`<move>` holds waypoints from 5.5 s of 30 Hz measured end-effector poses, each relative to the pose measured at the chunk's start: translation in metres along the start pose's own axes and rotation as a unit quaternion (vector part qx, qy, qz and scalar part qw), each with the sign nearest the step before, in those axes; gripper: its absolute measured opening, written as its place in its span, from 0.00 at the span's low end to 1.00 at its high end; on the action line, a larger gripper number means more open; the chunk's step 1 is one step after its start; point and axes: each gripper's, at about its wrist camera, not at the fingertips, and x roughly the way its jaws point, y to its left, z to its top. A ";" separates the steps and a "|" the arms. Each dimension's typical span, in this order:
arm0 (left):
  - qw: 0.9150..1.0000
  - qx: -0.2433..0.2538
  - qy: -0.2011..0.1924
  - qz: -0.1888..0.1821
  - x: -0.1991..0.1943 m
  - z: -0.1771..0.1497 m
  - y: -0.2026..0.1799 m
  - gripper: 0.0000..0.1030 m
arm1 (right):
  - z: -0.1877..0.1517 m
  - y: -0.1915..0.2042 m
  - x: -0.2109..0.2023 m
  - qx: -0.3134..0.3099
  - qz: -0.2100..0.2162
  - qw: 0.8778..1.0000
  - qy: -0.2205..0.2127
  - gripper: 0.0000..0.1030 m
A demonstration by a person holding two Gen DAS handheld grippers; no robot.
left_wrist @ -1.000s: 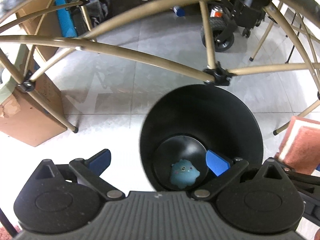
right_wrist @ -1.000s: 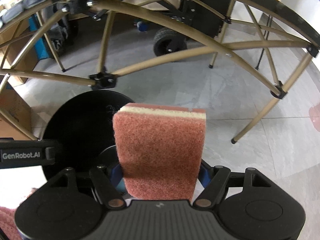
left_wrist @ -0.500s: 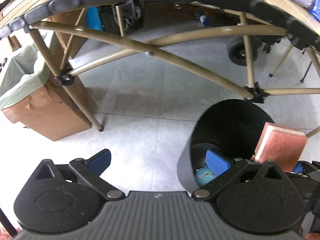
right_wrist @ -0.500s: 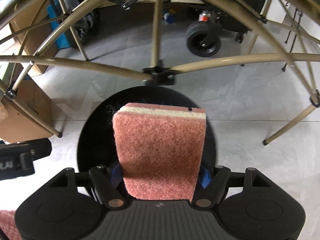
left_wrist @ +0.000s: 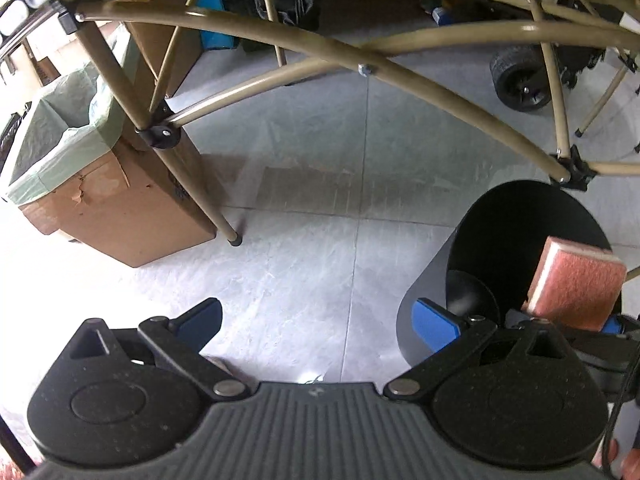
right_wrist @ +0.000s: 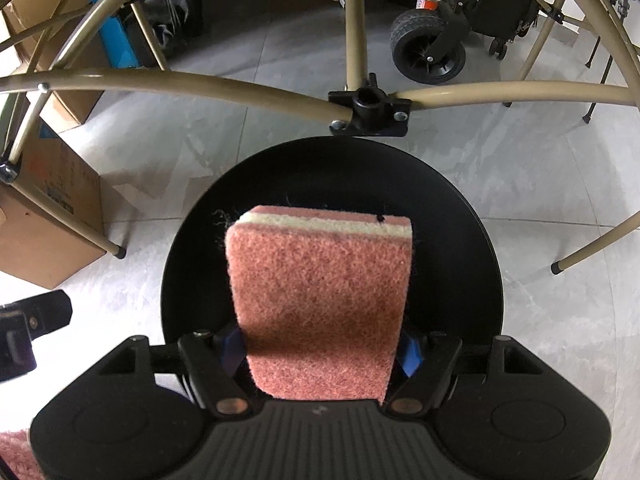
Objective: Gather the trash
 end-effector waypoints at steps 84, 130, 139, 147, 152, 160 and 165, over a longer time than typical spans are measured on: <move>0.958 0.009 -0.260 -0.116 -0.184 -0.026 -0.017 1.00 | -0.053 -0.083 -0.212 0.022 0.050 0.962 -0.266 1.00; 0.954 -0.058 -0.255 -0.151 -0.123 0.140 -0.092 0.85 | 0.077 -0.099 -0.184 0.034 -0.035 0.878 -0.475 0.99; 0.950 -0.074 -0.253 -0.166 -0.117 0.147 -0.096 0.44 | 0.085 -0.097 -0.177 0.032 -0.046 0.880 -0.472 1.00; 0.946 -0.068 -0.271 -0.166 -0.126 0.142 -0.090 0.19 | 0.091 -0.094 -0.173 0.043 -0.049 0.883 -0.464 1.00; 0.939 -0.062 -0.302 -0.153 -0.143 0.137 -0.076 0.17 | 0.098 -0.091 -0.172 0.059 -0.043 0.887 -0.455 1.00; 0.924 -0.067 -0.350 -0.136 -0.164 0.132 -0.045 0.17 | 0.108 -0.084 -0.172 0.064 -0.054 0.888 -0.452 0.98; 0.921 -0.066 -0.360 -0.134 -0.170 0.129 -0.039 0.17 | 0.116 -0.083 -0.169 0.072 -0.053 0.893 -0.441 0.79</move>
